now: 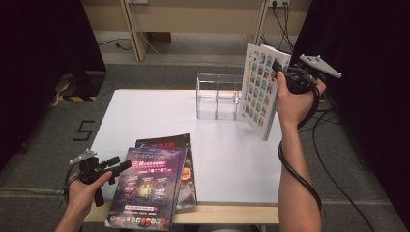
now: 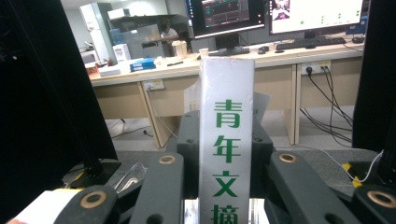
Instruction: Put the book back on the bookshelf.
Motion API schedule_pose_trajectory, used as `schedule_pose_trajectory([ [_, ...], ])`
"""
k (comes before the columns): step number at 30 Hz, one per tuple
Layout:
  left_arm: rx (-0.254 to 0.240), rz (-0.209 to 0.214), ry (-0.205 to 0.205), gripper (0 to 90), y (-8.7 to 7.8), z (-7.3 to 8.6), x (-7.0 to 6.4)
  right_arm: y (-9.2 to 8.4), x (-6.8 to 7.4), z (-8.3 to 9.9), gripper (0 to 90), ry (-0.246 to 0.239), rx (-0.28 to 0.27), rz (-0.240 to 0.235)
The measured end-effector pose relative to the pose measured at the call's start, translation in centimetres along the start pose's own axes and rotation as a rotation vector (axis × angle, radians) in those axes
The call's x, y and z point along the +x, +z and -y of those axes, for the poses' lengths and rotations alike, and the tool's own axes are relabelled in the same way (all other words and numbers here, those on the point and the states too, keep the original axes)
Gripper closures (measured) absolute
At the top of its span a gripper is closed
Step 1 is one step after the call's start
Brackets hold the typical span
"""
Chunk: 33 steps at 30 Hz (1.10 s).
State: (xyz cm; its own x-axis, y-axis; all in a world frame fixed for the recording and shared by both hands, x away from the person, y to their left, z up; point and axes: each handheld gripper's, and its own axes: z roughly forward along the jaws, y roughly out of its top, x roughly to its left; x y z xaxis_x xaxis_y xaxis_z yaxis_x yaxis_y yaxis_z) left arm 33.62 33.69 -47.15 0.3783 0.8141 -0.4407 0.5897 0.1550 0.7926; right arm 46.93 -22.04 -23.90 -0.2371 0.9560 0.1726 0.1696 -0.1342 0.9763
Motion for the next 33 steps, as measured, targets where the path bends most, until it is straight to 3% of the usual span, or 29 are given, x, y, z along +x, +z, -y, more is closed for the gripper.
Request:
schedule_pose_trajectory([
  [10,-0.002,0.000,0.002,28.6,-0.1,0.0,0.0,0.5,0.2,0.0,74.1,0.038,0.006,-0.043],
  [17,0.000,0.000,0.002,28.6,0.0,0.0,0.0,0.6,0.4,-0.1,74.1,0.035,0.009,-0.071],
  [25,-0.002,-0.001,0.001,28.6,-0.1,0.0,0.0,1.6,-0.6,-0.3,74.1,0.050,0.015,-0.045],
  [26,-0.001,-0.001,0.001,28.6,0.0,0.0,0.1,1.8,-1.0,-0.3,74.1,0.040,0.013,-0.018],
  [33,0.005,0.000,0.003,28.6,0.1,0.0,0.0,2.0,-1.5,-0.3,74.1,0.023,0.010,0.021],
])
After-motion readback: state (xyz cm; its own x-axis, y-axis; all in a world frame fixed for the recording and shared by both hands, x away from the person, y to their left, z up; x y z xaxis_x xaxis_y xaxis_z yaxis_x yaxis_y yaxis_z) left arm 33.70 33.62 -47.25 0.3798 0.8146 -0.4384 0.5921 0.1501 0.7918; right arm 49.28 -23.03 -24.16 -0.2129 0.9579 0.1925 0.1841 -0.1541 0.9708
